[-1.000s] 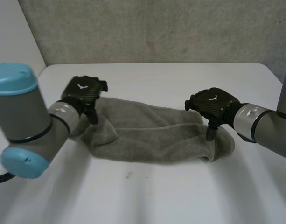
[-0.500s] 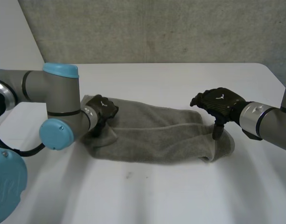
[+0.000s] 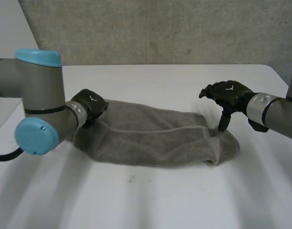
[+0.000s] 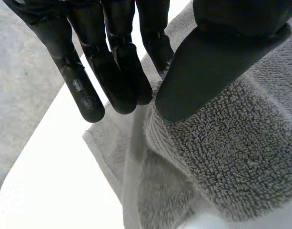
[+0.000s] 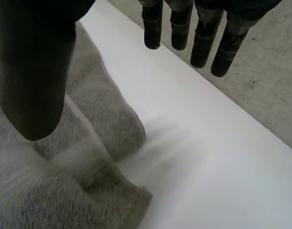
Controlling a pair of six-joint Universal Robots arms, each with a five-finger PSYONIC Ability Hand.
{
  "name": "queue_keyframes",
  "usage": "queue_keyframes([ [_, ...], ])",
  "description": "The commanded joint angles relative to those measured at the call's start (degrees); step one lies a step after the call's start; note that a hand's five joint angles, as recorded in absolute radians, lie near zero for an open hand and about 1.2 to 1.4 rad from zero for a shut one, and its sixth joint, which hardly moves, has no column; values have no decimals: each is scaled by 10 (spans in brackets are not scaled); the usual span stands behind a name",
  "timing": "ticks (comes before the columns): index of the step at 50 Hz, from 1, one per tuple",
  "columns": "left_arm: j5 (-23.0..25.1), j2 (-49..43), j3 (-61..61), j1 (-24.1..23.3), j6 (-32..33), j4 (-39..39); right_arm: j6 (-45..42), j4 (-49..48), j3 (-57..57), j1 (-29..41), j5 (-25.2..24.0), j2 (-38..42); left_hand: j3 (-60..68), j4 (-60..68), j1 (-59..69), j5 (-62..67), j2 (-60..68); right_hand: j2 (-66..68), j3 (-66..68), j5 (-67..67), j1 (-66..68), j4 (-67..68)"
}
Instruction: Fold the towel.
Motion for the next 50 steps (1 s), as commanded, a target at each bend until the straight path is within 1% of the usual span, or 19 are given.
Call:
queue_keyframes([
  [1,1,115,-149,15,2,79,50,96,-124,21,-7,63,104,103,125,115,103,-46,-44,-37,-34,-49],
  [3,1,159,-204,23,3,115,51,143,-178,30,-17,99,104,103,125,115,103,-46,-44,-37,-34,-49],
  [5,2,178,-227,23,3,131,51,162,-201,36,-17,116,104,103,125,115,103,-46,-44,-37,-34,-49],
  [6,2,179,-227,23,3,131,51,162,-201,36,-17,117,104,103,125,115,103,-46,-44,-37,-34,-49],
  [8,2,211,-269,25,4,157,46,184,-235,48,-10,144,104,103,125,115,103,-46,-44,-37,-34,-49],
  [13,2,249,-321,30,8,183,45,191,-265,60,-7,177,104,103,125,115,103,-46,-44,-37,-34,-49],
  [17,2,264,-346,33,8,191,44,191,-281,61,11,196,104,103,125,115,103,-46,-44,-37,-34,-49],
  [18,2,270,-355,34,8,194,42,191,-291,62,23,205,104,103,125,115,103,-46,-44,-37,-34,-49],
  [19,2,275,-364,34,8,197,36,191,-301,63,35,214,104,103,125,115,103,-14,-11,-5,-2,-17],
  [24,3,281,-382,44,8,208,10,192,-316,76,55,235,104,103,125,115,103,55,58,65,68,52],
  [33,3,283,-390,59,6,213,2,192,-315,76,56,252,104,103,125,115,103,89,92,98,102,86],
  [35,3,283,-390,63,6,213,-2,191,-311,76,56,254,104,103,125,115,103,155,157,164,167,152],
  [36,3,283,-390,63,6,213,-2,191,-311,76,56,254,104,103,125,115,103,155,157,164,167,152],
  [41,3,283,-390,63,5,213,-5,192,-307,77,56,254,104,103,125,115,103,249,252,258,261,246],
  [43,4,283,-390,63,5,213,-5,191,-308,76,56,253,104,103,125,115,103,339,342,349,352,336],
  [44,4,283,-390,63,5,213,-5,191,-308,76,56,253,104,103,125,115,103,340,342,349,352,337],
  [46,4,283,-389,62,5,213,-6,191,-308,77,57,248,104,103,125,115,103,471,473,480,483,468],
  [49,4,283,-389,62,5,214,-7,191,-308,77,57,245,104,103,125,115,103,510,512,519,522,507],
  [50,4,283,-389,63,5,214,-7,191,-307,77,56,241,104,103,125,115,103,553,556,562,565,550],
])
